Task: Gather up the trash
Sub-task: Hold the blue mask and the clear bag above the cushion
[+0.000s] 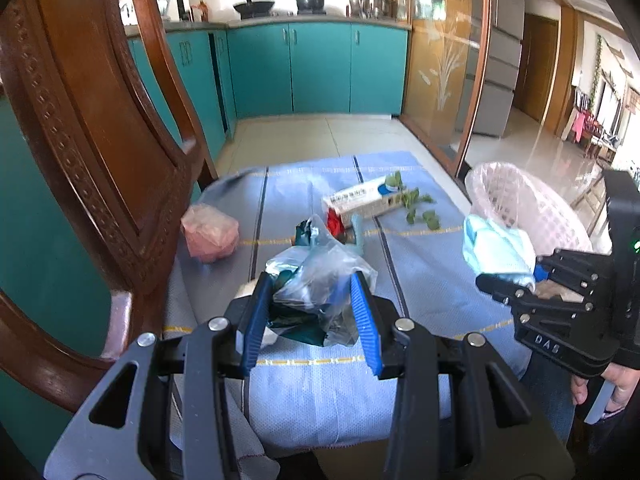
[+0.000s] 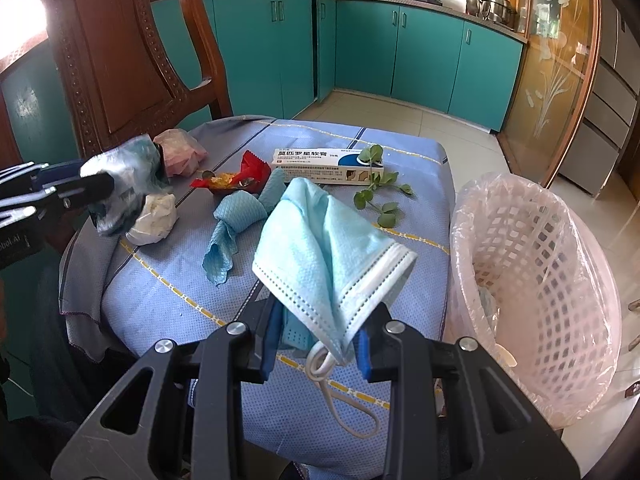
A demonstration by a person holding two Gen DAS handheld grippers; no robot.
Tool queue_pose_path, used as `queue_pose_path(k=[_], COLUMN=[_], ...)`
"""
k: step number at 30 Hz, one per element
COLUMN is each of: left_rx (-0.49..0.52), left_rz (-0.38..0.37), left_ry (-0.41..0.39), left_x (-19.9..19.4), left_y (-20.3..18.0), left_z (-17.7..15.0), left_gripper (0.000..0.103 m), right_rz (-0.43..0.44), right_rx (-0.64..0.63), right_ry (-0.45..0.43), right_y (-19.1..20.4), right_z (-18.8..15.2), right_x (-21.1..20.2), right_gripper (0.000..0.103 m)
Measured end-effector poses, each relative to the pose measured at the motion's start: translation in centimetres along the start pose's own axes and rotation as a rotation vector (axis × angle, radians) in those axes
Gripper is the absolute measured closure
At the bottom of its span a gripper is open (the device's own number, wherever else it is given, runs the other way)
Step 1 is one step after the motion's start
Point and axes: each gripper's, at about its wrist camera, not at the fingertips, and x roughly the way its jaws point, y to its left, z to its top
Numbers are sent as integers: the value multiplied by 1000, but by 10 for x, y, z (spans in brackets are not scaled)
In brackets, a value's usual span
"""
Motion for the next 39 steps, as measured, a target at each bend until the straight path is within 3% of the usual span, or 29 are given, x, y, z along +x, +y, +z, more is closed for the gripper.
queue_pose_path(k=[39], left_rx=[-17], left_rz=[0], left_ry=[2], left_x=[3], left_y=[3], left_z=[0], left_gripper=[62], right_rz=[9], right_rx=[-4], right_ry=[0], right_y=[2], right_z=[-1], right_x=[0], right_gripper=[72])
